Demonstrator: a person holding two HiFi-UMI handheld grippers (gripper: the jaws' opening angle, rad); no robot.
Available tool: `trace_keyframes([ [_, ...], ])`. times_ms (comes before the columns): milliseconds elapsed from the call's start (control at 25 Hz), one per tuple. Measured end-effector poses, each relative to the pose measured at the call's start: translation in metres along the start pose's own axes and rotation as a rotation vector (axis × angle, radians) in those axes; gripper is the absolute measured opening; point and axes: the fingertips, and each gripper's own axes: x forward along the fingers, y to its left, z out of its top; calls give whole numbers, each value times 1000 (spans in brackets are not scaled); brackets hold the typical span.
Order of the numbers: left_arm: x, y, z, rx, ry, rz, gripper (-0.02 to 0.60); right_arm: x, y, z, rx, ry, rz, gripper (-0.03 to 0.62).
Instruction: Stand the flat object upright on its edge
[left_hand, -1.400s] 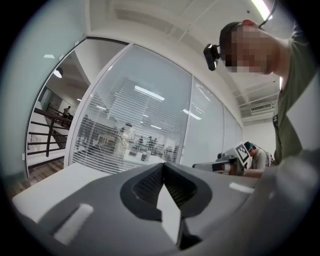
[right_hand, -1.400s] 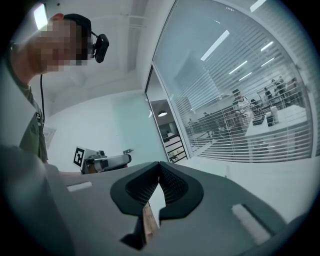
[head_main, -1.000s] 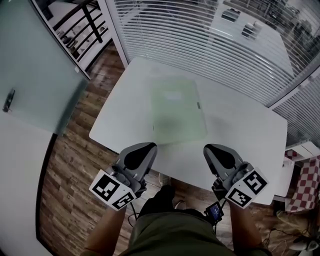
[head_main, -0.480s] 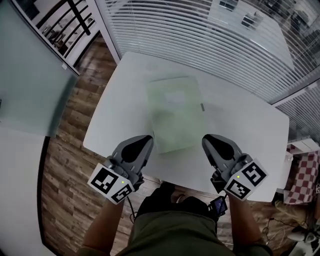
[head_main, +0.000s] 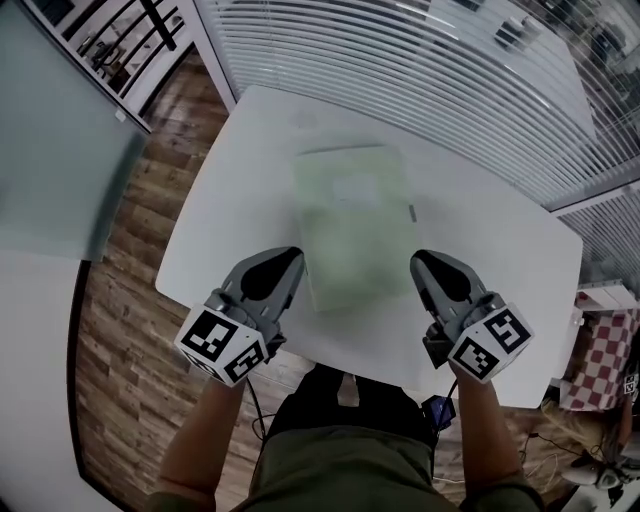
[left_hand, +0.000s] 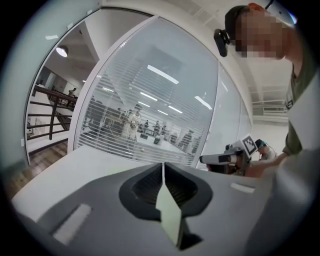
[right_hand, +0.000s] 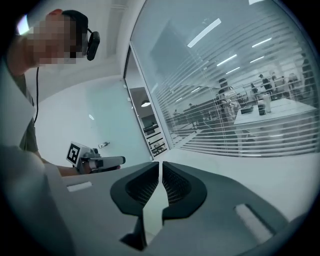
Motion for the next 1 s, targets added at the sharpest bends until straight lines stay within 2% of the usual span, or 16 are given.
trace_keyframes([
  [440,37,36,-37,-43,79,76,49,35,-68,-20,41,65,8,38],
  [720,52,61,-59,-74,126,135,63,61,-106,-40,67,107,13,100],
  [1000,70,83,-77,-99,191,185,130,79,-137,-53,89,147,15,160],
])
